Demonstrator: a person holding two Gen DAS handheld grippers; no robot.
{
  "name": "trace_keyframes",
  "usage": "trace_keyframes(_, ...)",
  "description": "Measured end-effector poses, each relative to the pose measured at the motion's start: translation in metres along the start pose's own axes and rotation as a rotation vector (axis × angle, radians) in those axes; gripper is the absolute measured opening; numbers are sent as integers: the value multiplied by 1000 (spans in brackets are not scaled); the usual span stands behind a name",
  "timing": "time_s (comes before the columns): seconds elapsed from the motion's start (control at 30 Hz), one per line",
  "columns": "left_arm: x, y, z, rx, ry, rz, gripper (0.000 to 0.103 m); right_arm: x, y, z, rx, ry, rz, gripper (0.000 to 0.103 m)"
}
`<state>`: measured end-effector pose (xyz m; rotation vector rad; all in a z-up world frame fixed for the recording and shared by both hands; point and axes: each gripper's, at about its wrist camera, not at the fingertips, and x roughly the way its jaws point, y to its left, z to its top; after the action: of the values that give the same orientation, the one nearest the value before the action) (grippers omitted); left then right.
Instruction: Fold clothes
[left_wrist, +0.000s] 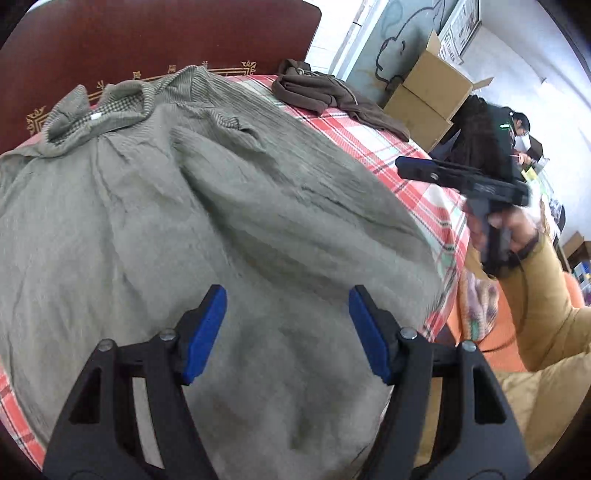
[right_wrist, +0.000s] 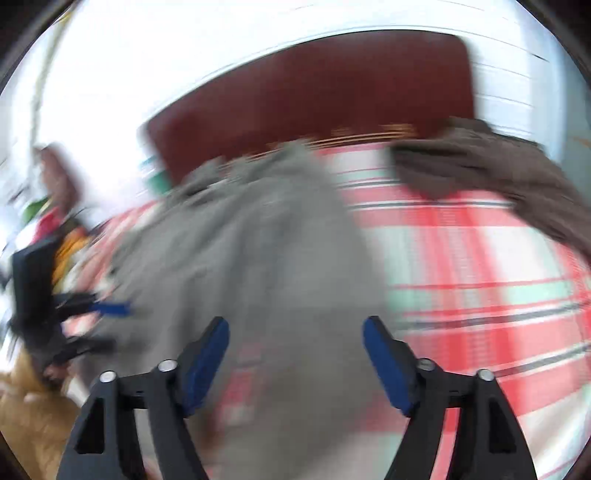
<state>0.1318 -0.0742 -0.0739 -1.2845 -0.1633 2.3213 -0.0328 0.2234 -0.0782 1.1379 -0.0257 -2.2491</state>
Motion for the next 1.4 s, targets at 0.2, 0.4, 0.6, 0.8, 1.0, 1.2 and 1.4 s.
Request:
trace_keyframes(0.2,8,-8,23,-2,-9,-5,70,42,-41,-13,50,147,77,78)
trace_keyframes(0.4,17,-54,39,146,-13,-108,70,50,-16,-35,-20,170,293,17)
trace_keyframes(0.6,73,-66,20,217,173,-110,70,17,-22,-8,96,26,407,7)
trace_keyframes(0.8,70,-44,15,126,151,-136,70,-52,-35,68,140,-208,481,7)
trace_keyframes(1.0,32,-2,29,5,14,-130,70,-67,4,141,22,-227,527,9)
trace_keyframes(1.2,-4,77,35,-191,-83,-70,70,24,101,174,-121,-4,530,10)
trace_keyframes(1.4,-40,144,24,-309,-143,18,70,152,178,166,-159,269,506,27)
